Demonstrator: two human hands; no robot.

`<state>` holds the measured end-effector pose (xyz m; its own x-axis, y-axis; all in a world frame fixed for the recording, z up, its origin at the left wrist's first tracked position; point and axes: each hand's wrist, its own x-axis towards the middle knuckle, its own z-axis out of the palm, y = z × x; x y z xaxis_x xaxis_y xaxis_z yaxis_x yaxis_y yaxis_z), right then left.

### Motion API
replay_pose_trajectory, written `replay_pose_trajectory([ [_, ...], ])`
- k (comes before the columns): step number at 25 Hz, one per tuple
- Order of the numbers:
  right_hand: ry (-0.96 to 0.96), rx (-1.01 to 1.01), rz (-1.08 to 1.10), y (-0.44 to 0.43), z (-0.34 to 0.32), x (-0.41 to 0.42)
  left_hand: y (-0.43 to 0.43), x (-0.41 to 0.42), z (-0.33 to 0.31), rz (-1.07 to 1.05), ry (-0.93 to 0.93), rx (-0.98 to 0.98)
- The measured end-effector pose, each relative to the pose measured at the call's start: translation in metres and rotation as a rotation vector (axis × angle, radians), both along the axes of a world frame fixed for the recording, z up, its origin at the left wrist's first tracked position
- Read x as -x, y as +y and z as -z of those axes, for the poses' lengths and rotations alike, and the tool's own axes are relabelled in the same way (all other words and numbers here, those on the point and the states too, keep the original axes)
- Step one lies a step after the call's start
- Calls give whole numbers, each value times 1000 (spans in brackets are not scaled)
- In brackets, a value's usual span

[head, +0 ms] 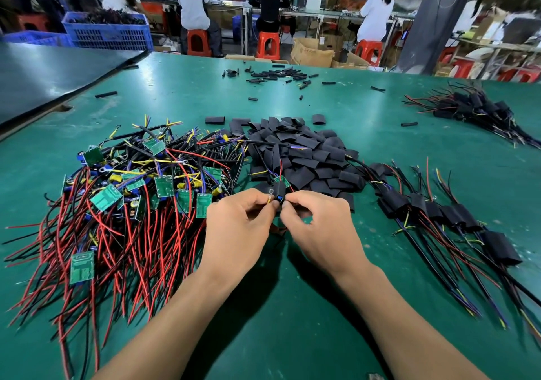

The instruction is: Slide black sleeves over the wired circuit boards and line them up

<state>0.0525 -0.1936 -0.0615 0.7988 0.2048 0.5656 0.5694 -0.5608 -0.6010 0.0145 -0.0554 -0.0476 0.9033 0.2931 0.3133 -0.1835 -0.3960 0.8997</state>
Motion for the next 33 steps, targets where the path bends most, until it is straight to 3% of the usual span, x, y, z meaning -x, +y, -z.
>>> replay_pose_trajectory([
  [9, 76, -29, 6, 0, 0, 2, 3, -3, -2, -15, 39, 95],
  [22, 14, 37, 3, -4, -4, 1, 1, 1, -2, 19, -17, -5],
  [29, 181, -98, 85, 4, -2, 6, -1, 3, 2, 28, -14, -62],
  [33, 176, -144, 98, 6, -2, 7, -4, 4, 0, -6, -28, -44],
])
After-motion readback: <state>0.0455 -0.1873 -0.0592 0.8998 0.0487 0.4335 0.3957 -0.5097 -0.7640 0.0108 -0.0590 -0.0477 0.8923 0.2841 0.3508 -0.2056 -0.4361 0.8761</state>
